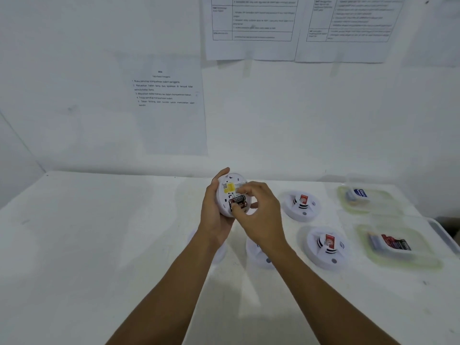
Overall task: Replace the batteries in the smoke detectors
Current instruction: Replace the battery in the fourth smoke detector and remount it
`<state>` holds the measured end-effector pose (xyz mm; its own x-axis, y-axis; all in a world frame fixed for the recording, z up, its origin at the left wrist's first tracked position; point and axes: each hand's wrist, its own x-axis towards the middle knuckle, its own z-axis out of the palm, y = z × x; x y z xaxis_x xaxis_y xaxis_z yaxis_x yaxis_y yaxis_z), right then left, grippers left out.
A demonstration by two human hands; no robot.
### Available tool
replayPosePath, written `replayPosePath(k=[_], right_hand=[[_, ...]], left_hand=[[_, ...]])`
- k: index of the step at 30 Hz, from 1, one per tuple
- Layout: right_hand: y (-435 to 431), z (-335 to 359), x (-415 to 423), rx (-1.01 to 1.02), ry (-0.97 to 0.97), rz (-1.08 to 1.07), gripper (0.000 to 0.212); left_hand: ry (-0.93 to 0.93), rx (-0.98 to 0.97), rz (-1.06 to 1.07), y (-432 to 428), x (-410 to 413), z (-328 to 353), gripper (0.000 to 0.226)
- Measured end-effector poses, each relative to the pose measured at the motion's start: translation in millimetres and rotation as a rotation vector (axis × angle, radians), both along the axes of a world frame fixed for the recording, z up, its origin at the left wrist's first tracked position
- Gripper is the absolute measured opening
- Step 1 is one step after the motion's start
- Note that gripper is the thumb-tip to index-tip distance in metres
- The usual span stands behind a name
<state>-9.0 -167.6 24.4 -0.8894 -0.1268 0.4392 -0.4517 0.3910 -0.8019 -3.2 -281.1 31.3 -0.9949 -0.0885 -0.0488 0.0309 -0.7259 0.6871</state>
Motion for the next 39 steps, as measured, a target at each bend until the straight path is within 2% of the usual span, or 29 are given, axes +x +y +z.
replayPosePath(k=[12,21,24,29,33,36,38,39], right_hand=[[-23.1,12.3,40.5,0.088,0.032,-0.198,0.041],[-11.7,2.3,65.1,0.141,0.157,-0.048,0.024],[8.0,-0.8,62.4,0.167,0.175,-0.028,0.02],[53.8,1.6,50.5,0.258,0.402,0.003,0.012],[100.8,9.7,45.0,0.217,0.43,-0.027,0.007],[130.3,13.8,36.3,0.182,0.384,-0.032,0.017],[207.4,17.3,22.4,0.208,0.365,-0.087,0.025],[218.0,17.1,15.1,0.224,0.39,-0.11,0.024]], left_hand=[[0.032,-0.065,0.033,-7.7,33.9,1.5,0.036],[-0.03,0.039,-0.051,-15.8,46.9,-1.6,0.041],[-0.028,0.002,-0.079,-2.5,46.4,-2.2,0.043],[-0.029,0.024,-0.115,43.9,42.8,-1.5,0.036],[-0.024,0.061,-0.145,91.7,35.3,3.0,0.034],[-0.011,0.049,-0.154,112.5,27.6,1.2,0.033],[-0.046,0.073,-0.151,177.5,20.9,0.8,0.035],[-0.051,0.08,-0.136,176.5,20.0,-2.6,0.035]])
